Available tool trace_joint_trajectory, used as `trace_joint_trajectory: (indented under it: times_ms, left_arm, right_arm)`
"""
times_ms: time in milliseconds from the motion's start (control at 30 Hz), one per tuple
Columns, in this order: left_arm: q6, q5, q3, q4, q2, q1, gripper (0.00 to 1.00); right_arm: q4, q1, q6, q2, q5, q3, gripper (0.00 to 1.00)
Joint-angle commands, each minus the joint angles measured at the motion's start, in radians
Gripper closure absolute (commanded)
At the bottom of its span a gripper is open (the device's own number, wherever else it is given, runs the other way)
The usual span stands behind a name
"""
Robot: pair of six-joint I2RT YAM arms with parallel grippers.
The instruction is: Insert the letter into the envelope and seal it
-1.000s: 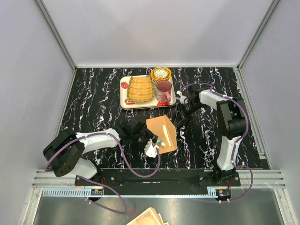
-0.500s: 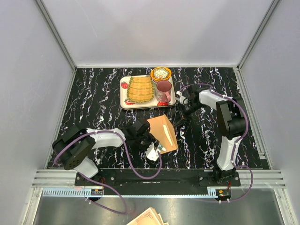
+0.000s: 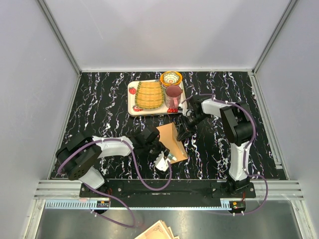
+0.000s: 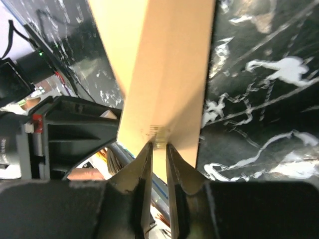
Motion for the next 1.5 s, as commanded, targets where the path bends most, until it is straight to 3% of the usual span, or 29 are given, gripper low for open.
trace_joint_trajectory:
  times_ms: [0, 200, 500, 1000, 1467]
  left_arm:
    - [0.023, 0.079, 0.017, -0.019, 0.004, 0.001, 1.00]
    - [0.023, 0.084, 0.015, -0.023, -0.005, -0.001, 1.00]
    - [0.001, 0.099, 0.026, -0.017, -0.102, 0.016, 1.00]
    - [0.112, 0.099, 0.142, 0.156, 0.104, 0.071, 1.00]
    - [0.239, 0.113, 0.219, 0.035, 0.211, 0.079, 1.00]
  right_arm:
    - [0.035, 0.007, 0.011, 0.053, 0.015, 0.027, 0.78]
    - [0.075, 0.021, 0.025, 0.052, 0.079, 0.031, 0.79]
    - [0.256, 0.032, 0.112, -0.066, 0.205, -0.115, 0.86]
    - [0.284, 0.036, 0.105, -0.089, 0.206, -0.161, 0.88]
    - [0.281, 0.012, 0.114, -0.181, 0.119, -0.191, 0.87]
